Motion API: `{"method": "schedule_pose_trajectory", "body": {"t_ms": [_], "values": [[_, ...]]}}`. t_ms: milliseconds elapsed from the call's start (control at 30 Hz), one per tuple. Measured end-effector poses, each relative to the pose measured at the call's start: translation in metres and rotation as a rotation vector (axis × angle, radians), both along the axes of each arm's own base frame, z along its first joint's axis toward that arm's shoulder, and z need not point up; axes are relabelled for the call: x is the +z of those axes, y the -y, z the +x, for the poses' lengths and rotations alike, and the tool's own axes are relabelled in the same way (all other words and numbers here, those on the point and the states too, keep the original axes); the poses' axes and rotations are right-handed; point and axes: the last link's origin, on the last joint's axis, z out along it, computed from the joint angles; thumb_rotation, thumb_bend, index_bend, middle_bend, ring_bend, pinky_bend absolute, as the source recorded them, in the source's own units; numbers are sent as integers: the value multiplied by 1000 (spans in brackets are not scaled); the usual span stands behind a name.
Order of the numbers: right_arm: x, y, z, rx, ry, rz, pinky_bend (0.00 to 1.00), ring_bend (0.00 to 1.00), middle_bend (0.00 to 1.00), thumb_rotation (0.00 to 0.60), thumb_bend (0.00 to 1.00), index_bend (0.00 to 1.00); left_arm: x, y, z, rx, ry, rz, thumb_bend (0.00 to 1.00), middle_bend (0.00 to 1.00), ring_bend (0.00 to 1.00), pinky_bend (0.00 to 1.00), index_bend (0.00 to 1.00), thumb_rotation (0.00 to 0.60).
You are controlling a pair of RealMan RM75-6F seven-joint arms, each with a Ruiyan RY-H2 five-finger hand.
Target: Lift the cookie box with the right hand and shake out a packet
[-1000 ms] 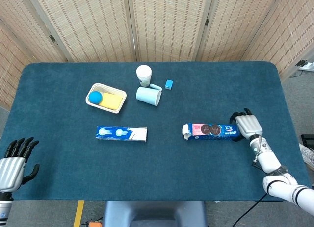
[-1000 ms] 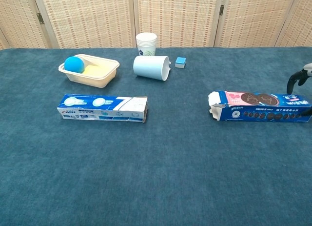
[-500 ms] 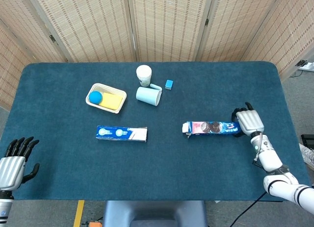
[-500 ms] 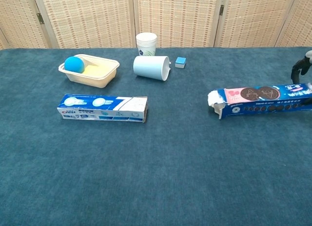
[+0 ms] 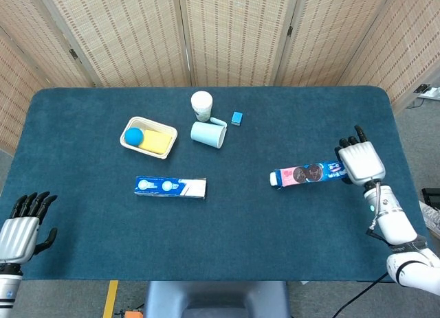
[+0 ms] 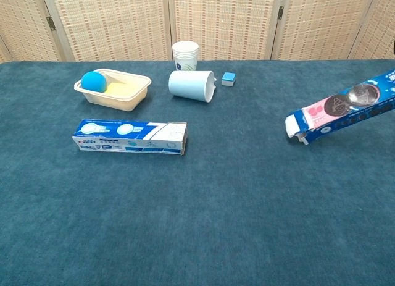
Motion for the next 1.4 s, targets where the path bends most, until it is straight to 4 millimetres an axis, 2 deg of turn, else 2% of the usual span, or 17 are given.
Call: {"method": "schedule_pose_trajectory", "body": {"t_ms": [200, 400, 600, 900, 1167, 1267, 1400], "values": [[27, -6, 27, 36, -61, -61, 43, 235, 311, 600, 127, 603, -2, -3, -2, 13, -11, -1, 437, 112, 78, 81, 144, 600], [57, -14, 45, 53, -58, -137, 43, 235, 311, 600, 127, 605, -2, -4, -2, 18, -12, 4, 437, 112, 78, 81, 142, 600], [81, -24, 50, 50, -63, -195, 43, 235, 311, 600, 127, 605, -5, -7, -3, 35, -28, 8, 437, 113, 78, 81, 141, 600], [105, -42, 56, 50, -42, -240, 43, 228, 311, 600, 127, 604, -10, -9, -2, 40, -39, -7, 437, 112, 78, 81, 141, 600], [108, -52, 62, 60, 11, -235, 43, 228, 311, 600, 126, 604, -10, -8, -2, 40, -32, -3, 437, 112, 79, 81, 141, 600], [103, -54, 63, 71, 75, -216, 43, 228, 311, 600, 127, 604, -9, -8, -2, 39, -32, -4, 437, 112, 79, 82, 141, 600], [87, -55, 60, 89, 235, -171, 43, 237, 311, 600, 127, 604, -9, -8, -2, 41, -30, -5, 437, 113, 81, 82, 141, 600]]}}
